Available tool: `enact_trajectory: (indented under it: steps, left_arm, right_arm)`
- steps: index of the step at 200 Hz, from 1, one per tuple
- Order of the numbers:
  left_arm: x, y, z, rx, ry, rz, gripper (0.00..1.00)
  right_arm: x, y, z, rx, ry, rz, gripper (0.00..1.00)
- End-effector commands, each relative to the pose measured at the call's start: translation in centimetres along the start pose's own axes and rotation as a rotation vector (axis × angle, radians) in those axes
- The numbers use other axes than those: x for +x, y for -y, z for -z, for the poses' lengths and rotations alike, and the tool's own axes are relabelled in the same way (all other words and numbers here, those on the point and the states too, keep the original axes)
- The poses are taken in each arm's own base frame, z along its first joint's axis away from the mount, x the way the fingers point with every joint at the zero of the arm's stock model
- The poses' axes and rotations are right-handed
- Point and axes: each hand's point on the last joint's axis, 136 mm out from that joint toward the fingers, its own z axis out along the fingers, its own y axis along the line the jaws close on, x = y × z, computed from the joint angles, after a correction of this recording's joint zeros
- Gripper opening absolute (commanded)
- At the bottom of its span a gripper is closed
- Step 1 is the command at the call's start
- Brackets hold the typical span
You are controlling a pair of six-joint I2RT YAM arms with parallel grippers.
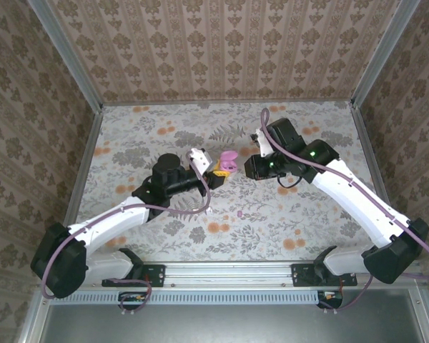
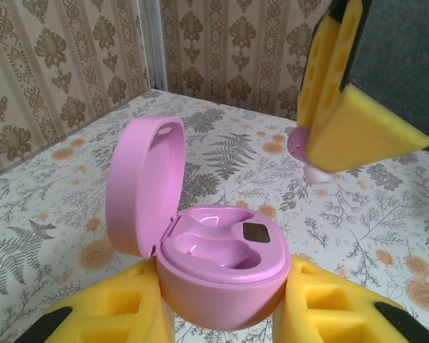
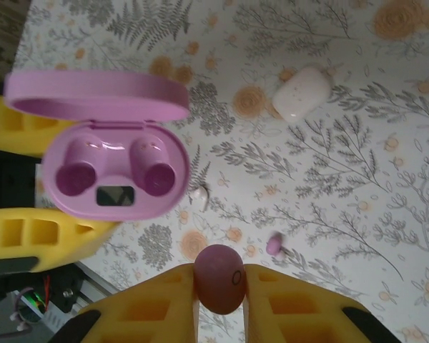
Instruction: Insert wireless bluetooth earbuds into charging case
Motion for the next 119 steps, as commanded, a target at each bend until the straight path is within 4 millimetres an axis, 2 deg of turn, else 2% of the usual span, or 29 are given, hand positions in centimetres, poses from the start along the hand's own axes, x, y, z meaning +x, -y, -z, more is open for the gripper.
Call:
enact_trajectory:
  steps: [1,119]
  left_arm:
    - [-1.6,0.9,-0.2,0.049,0.038,-0.049,0.3]
    - [-2.4,1.4,-0.2,0.08,0.049,-0.046,0.3]
  right_arm:
    - [-1.8,-1.7,1.1,-0.073,0.054,0.027,0.23]
    - [-2.3,-2.3,-0.1,-0.103,0.047,0.034,0.23]
